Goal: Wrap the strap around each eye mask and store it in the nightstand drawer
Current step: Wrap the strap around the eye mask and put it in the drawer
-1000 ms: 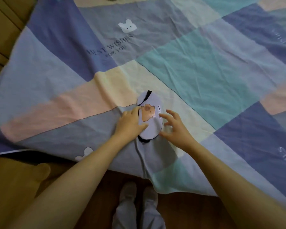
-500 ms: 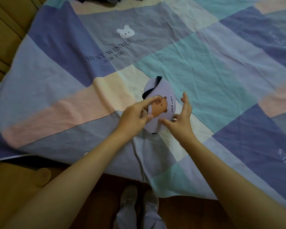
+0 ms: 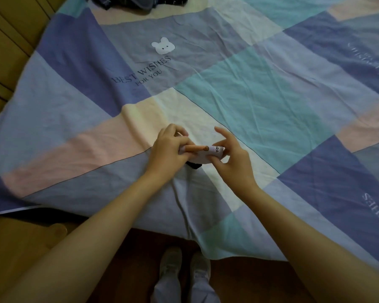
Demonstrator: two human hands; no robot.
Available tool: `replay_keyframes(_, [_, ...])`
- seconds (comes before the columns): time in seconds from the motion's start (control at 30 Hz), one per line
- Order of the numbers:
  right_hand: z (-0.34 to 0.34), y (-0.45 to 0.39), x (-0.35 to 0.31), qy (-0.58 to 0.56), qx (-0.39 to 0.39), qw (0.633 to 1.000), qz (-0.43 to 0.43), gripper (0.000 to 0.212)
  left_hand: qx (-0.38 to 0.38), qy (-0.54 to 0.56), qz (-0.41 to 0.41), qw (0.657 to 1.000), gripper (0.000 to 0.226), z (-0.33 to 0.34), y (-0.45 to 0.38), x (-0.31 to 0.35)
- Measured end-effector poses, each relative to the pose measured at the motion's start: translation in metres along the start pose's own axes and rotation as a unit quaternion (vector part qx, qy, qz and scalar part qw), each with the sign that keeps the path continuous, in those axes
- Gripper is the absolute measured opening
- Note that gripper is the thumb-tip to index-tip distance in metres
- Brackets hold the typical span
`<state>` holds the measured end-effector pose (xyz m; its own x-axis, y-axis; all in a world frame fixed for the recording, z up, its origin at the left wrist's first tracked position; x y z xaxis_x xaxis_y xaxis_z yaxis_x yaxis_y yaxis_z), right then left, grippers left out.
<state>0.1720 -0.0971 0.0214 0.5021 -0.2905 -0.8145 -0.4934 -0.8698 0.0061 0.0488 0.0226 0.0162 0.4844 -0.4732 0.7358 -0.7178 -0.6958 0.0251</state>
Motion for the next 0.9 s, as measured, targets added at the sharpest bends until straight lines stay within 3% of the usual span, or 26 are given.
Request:
replay_keyframes(0.1, [-0.005, -0.001, -0.002, -0.106, 0.038, 0.993, 0.045, 0.076, -0.08, 0.138, -0.085, 0.983, 0.015, 0.002, -0.003, -0.001])
replay_keyframes(0.17, [-0.006, 0.002, -0.002, -0.188, 0.078, 0.976, 0.081, 0.088, -0.071, 0.184, -0.128, 0.972, 0.024, 0.002, -0.004, -0.001])
replay_keyframes(0.23, [-0.002, 0.007, -0.002, -0.246, 0.096, 0.955, 0.134, 0.092, -0.035, 0.287, -0.191, 0.938, 0.025, 0.003, -0.003, 0.001])
replay_keyframes(0.33, [0.014, 0.015, 0.004, -0.262, 0.05, 0.942, 0.205, 0.073, -0.013, 0.44, -0.269, 0.857, 0.016, 0.009, 0.0, 0.008])
replay_keyframes(0.4, [0.021, 0.017, 0.007, -0.258, 0.02, 0.938, 0.23, 0.038, -0.006, 0.479, -0.285, 0.83, 0.022, 0.013, 0.0, 0.01])
replay_keyframes(0.47, [0.019, 0.02, 0.006, -0.244, 0.011, 0.941, 0.233, 0.008, 0.025, 0.477, -0.295, 0.828, 0.035, 0.012, -0.002, 0.008])
replay_keyframes(0.57, [0.005, 0.024, 0.003, -0.294, 0.035, 0.927, 0.23, 0.02, 0.101, 0.457, -0.309, 0.828, 0.044, 0.002, -0.005, -0.005])
replay_keyframes(0.73, [-0.013, 0.018, -0.006, -0.323, 0.084, 0.923, 0.193, 0.019, 0.131, 0.442, -0.316, 0.829, 0.036, 0.0, -0.001, -0.014])
replay_keyframes(0.8, [-0.014, 0.016, -0.01, -0.418, 0.068, 0.879, 0.22, 0.033, 0.149, 0.436, -0.332, 0.823, 0.038, 0.002, 0.0, -0.02])
replay_keyframes(0.9, [-0.023, 0.01, -0.021, -0.68, 0.02, 0.707, 0.193, 0.034, 0.123, 0.4, -0.338, 0.843, 0.041, 0.008, 0.004, -0.029])
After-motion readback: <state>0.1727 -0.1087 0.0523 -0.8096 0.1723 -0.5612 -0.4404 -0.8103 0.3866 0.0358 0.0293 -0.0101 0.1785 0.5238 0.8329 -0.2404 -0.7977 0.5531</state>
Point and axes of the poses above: each hand's wrist, its own y-axis away from the middle knuckle, its own z-axis out of the palm, x = y × z, the point moved 3 cm from there along -y, towards the middle knuckle, and after that the axes turned 5 degrees about -x, right-handed, at the moved point
